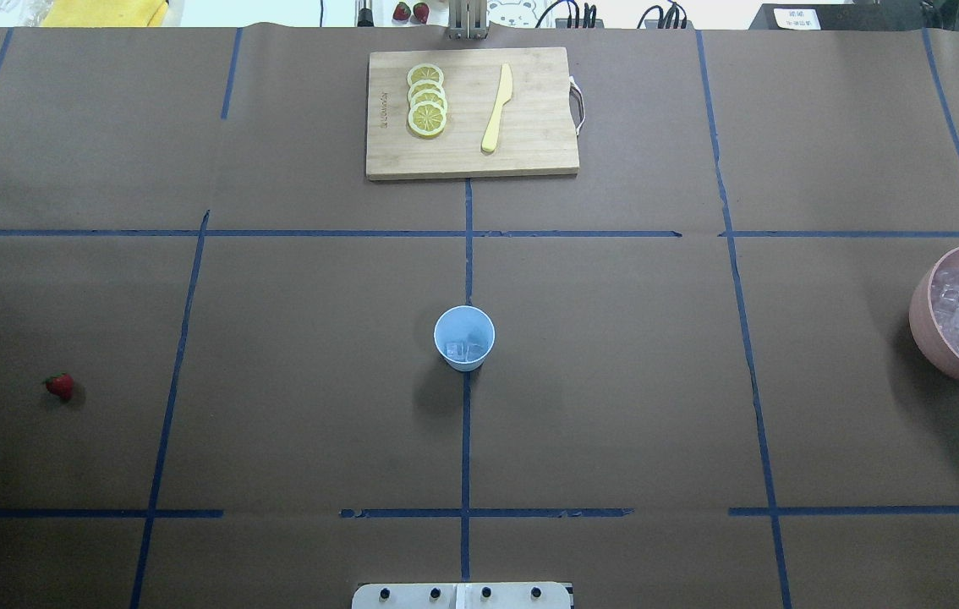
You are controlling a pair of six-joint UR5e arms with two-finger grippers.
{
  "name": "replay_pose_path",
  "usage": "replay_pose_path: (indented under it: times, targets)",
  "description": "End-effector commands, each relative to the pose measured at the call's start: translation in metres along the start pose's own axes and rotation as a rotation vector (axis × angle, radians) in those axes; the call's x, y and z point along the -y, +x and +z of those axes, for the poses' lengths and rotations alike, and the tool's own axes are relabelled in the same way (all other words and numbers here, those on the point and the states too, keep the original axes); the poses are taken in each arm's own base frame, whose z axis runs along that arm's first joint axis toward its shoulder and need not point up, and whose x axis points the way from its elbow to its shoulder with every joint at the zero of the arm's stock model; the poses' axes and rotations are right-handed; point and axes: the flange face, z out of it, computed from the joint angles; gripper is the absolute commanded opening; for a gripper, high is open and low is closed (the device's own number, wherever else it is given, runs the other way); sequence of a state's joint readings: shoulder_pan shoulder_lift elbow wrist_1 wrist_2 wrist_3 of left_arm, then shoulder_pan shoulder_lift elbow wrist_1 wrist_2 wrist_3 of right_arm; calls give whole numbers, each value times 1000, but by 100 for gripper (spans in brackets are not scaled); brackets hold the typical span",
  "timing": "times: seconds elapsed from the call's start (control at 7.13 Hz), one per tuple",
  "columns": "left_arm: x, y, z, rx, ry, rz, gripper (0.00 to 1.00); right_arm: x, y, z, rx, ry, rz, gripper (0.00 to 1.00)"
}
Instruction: Put ice and strawberries in cup
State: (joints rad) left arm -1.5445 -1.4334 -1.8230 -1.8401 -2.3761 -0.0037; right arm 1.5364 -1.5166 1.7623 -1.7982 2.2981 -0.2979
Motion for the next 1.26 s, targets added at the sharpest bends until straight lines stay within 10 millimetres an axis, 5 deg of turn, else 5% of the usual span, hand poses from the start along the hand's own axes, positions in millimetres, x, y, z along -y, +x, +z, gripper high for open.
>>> replay_pose_path:
  times: [0.0,0.14,0.42,1.12]
  targets:
    - [9,48,27,-47,-49,84,100,-77,70,30,24,-32,125,99]
    - [12,64,32,-49,-57,12,100,-96,77,45,31,-15,128,99]
    - [12,98,60,-45,-104,-67,100,-97,81,50,33,-16,132,99]
    - [-38,222,160,-20,-72,-174,100,-98,82,51,32,-18,132,99]
